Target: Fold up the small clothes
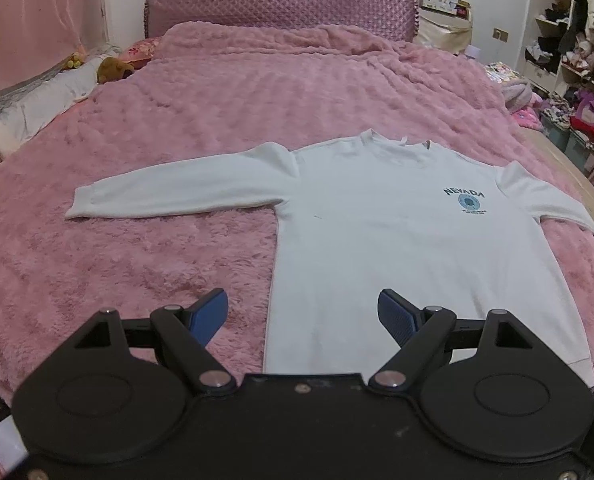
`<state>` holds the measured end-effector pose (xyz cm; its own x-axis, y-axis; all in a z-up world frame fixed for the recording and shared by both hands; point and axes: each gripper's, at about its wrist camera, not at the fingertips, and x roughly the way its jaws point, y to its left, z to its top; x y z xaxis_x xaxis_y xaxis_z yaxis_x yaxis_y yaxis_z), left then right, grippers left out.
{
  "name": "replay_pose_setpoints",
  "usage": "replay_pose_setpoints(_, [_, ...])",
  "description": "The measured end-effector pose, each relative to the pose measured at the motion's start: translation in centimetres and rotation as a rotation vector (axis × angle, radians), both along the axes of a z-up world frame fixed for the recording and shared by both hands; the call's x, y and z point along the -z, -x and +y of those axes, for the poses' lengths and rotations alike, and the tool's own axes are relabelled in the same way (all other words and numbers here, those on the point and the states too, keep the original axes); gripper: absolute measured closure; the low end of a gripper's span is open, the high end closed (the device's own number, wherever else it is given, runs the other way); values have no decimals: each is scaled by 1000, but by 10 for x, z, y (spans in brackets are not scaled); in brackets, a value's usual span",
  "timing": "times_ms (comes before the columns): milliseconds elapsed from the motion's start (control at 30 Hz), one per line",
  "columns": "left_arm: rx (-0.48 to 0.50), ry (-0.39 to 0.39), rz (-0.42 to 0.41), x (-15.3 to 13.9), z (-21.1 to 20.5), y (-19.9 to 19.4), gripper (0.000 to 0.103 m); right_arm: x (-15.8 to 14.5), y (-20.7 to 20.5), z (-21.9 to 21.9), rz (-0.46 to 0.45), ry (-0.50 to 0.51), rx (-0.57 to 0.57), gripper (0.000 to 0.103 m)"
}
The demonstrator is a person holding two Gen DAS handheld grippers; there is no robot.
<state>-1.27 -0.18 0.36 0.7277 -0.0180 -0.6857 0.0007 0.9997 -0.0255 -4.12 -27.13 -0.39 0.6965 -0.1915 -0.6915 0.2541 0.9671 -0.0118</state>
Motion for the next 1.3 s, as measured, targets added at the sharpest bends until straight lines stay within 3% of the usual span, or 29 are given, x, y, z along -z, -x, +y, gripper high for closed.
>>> replay_pose_setpoints(1300, [-18,46,18,7,2,-13,19,13,-11,2,14,-10,7,2])
